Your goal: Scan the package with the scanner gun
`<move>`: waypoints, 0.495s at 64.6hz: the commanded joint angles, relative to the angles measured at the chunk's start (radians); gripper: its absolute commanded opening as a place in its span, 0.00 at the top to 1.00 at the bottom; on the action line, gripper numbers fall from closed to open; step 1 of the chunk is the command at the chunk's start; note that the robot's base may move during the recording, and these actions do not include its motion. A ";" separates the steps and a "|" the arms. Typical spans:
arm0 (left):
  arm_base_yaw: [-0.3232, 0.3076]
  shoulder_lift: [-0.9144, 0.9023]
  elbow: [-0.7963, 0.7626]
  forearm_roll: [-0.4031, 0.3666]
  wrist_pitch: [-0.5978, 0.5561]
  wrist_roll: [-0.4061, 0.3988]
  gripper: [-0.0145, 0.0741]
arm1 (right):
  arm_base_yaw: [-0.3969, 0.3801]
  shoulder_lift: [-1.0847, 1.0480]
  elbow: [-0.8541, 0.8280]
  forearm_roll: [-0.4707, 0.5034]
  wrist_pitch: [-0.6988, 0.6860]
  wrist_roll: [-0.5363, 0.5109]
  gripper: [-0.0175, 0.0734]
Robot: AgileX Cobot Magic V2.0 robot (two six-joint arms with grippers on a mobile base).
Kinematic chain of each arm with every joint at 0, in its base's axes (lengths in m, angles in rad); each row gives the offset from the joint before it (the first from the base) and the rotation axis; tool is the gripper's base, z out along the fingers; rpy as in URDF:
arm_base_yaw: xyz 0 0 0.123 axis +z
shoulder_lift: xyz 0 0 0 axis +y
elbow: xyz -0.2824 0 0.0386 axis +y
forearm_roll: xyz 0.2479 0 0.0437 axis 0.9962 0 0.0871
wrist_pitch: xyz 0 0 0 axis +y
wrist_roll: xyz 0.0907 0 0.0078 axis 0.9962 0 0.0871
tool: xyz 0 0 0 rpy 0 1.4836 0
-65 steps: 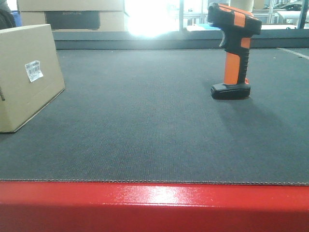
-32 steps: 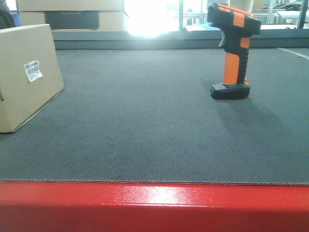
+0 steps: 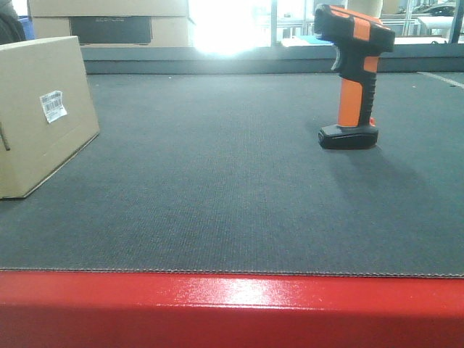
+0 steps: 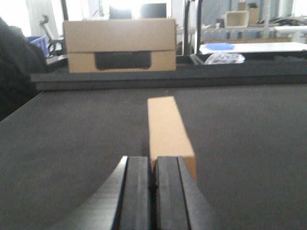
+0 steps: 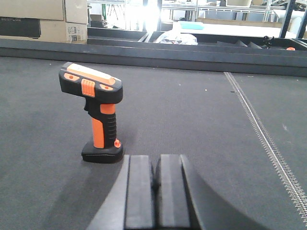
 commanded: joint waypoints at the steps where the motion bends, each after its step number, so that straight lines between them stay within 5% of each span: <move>1: 0.038 -0.053 0.035 0.003 0.018 -0.010 0.96 | -0.005 -0.004 0.005 -0.005 -0.016 -0.002 0.98; 32: 0.075 -0.229 0.328 0.003 -0.175 -0.010 0.96 | -0.005 -0.004 0.005 -0.005 -0.016 -0.002 0.98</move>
